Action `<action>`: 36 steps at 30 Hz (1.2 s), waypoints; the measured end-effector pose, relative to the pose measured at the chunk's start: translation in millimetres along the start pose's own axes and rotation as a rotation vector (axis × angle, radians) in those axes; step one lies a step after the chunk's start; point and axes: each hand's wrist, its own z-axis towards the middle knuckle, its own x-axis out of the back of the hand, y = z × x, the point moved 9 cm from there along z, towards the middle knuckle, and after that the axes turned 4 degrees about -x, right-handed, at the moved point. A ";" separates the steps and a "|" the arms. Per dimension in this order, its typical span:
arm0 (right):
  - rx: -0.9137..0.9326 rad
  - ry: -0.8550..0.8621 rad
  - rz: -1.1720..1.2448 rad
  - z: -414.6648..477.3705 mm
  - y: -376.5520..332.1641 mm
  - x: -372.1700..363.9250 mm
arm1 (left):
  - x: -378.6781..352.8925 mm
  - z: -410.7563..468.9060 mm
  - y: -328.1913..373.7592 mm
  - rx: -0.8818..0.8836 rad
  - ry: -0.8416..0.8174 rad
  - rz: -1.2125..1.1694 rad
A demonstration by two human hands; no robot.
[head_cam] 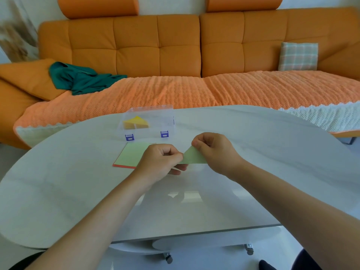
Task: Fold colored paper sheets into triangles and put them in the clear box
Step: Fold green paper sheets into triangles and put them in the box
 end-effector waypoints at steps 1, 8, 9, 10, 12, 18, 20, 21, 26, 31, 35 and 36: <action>-0.013 0.020 0.020 1.8 2.0 3.5 | 0.7 0.2 -2.3 0.011 -0.010 0.007; -0.047 0.135 0.054 10.6 7.6 28.7 | 15.7 -0.1 -10.2 -0.017 -0.019 0.187; -0.041 0.086 0.048 9.4 6.4 22.4 | 19.3 0.5 -4.8 -0.064 0.027 0.192; -0.034 0.037 0.044 7.0 4.7 14.1 | 22.5 0.8 1.9 -0.118 0.073 0.212; -0.013 -0.039 0.029 1.8 0.1 -2.7 | 22.3 1.6 11.6 -0.200 0.099 0.272; -0.017 -0.087 0.090 -1.9 -3.8 -20.4 | 8.4 8.2 4.1 -0.161 0.047 0.212; -0.048 -0.100 0.080 0.0 -0.6 -19.3 | 17.7 9.6 2.7 -0.125 0.125 0.110; -0.070 -0.108 0.051 0.8 1.5 -17.9 | 21.5 10.1 1.4 -0.111 0.145 0.079; -0.162 -0.144 -0.018 5.0 11.6 -12.8 | 19.4 11.7 -8.8 -0.045 0.035 0.295; -0.171 -0.191 -0.093 4.9 18.5 -17.0 | 7.2 7.6 -15.2 -0.019 -0.137 0.376; -0.133 -0.221 -0.028 3.8 13.5 -19.6 | 17.0 7.9 -1.7 -0.122 -0.063 0.317; -0.128 -0.223 -0.018 3.4 12.4 -19.8 | 21.4 9.1 1.7 -0.144 -0.024 0.307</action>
